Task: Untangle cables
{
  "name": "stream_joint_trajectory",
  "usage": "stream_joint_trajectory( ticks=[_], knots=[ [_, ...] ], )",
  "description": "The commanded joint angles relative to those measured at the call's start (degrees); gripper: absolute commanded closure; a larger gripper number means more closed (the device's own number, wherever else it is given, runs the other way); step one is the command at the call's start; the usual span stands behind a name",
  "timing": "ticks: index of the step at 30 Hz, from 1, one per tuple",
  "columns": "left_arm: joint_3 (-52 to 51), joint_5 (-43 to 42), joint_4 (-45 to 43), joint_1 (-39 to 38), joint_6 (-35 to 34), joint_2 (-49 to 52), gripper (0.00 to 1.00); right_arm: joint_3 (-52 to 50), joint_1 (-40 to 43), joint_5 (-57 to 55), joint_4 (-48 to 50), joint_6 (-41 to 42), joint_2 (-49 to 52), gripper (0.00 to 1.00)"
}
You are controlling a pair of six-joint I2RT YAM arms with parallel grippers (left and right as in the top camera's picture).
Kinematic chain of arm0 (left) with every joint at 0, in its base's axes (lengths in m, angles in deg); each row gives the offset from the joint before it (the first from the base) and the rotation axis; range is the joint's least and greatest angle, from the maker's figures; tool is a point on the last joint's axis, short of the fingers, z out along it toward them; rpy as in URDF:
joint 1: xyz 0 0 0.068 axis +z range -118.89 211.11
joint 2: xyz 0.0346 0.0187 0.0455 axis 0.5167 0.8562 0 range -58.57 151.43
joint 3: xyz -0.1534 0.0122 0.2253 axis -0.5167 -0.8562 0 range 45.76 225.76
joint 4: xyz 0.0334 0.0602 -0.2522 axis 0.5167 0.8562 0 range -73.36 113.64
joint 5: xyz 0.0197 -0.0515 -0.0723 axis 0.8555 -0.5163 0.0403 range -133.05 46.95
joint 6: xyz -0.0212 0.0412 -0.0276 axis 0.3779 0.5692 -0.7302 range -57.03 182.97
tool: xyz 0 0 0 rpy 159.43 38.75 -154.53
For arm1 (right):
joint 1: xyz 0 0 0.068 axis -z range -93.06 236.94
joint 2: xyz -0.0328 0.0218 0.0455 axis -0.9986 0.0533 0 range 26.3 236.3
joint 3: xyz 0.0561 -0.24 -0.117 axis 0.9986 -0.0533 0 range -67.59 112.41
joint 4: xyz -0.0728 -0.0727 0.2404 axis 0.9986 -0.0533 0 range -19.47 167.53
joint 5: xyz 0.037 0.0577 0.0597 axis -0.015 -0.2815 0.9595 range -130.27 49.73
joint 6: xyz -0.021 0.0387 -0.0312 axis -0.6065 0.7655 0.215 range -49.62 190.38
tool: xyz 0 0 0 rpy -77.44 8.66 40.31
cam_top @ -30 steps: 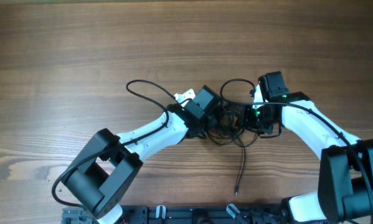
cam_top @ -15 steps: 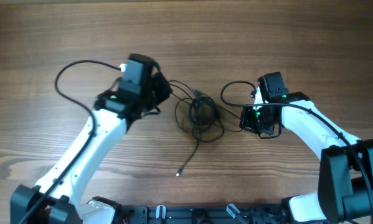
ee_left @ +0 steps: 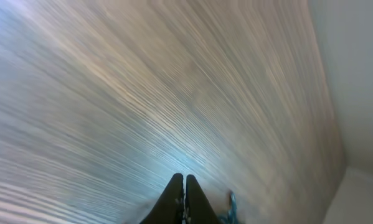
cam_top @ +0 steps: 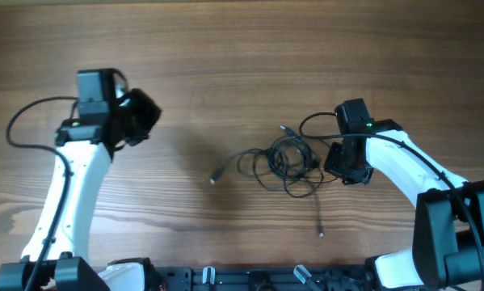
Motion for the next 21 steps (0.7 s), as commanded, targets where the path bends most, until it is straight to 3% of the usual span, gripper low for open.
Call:
stream_joint_trajectory(
  ticks=[1,5,7,16,18,21],
  knots=[
    [0.2,-5.9,1.9,3.7,1.9,-1.4,0.96,0.1,0.2,5.0,3.4,-2.1,0.9,0.96],
    [0.2,-7.2,3.0,0.3,3.8,-1.3,0.96,0.1,0.2,39.8,12.0,-22.1,0.9,0.96],
    [0.2,-7.0,3.0,-2.4,4.7,-1.2,0.96,0.1,0.2,47.6,13.9,-23.6,0.9,0.96],
    [0.2,-5.6,2.5,-17.6,6.4,6.2,0.96,0.1,-1.3,57.5,15.9,-29.7,0.9,0.96],
    [0.2,-5.6,2.5,-21.2,6.4,9.4,0.91,0.1,-1.4,54.3,16.3,-27.8,0.9,0.96],
    [0.2,-5.6,1.6,-25.4,6.4,13.8,0.85,0.1,-1.4,41.9,16.4,-18.7,0.9,0.96]
  ],
)
